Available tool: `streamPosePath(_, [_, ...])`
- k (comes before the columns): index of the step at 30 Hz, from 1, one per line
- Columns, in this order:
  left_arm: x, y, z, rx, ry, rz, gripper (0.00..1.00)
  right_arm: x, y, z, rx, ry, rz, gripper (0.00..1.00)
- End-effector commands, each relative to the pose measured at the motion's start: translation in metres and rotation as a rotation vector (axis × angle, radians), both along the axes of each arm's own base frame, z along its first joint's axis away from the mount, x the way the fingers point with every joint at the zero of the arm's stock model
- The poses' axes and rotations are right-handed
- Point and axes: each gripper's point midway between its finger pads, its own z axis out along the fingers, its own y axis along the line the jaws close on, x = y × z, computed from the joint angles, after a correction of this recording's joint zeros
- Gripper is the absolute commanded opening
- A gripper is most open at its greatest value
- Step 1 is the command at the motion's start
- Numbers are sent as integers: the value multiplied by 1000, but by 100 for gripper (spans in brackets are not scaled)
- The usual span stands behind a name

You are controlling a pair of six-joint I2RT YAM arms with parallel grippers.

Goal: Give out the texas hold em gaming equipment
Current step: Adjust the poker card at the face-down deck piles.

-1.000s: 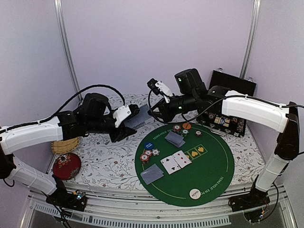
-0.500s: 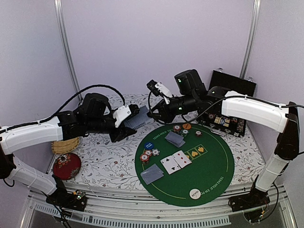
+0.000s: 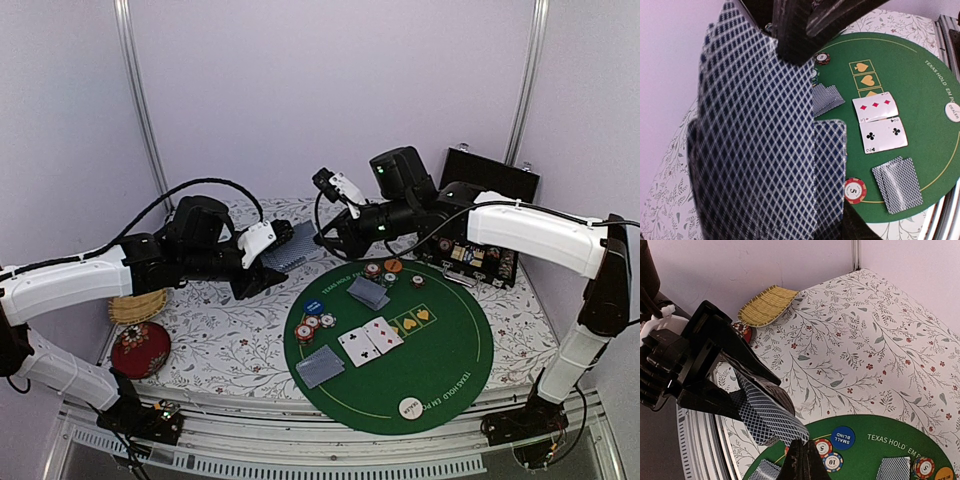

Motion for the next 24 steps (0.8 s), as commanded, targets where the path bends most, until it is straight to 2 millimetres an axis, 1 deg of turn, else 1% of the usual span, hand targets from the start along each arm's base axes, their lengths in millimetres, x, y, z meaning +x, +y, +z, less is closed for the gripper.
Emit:
streamPosePath(1, [1,-3,4,-19,-12,-8,45,-7,-10,9,13,-6,7,2])
streamPosePath(5, [1,-3,3,-17,-10,-9,45,-16,-4,5,39,30,60,2])
streamPosePath(7, [1,-3,3,-18,-9,-9,45,-18,-4,7,47,30,65,2])
streamPosePath(13, [0,-3,4,-19,-9,-11,45,-20,-13,25,102,8,80,1])
streamPosePath(16, [0,-3,4,-20,-8,-11,45,-21,-13,22,109,10,88,1])
streamPosePath(24, [0,-3,4,-20,-8,-10,45,-18,-5,14,102,29,104,2])
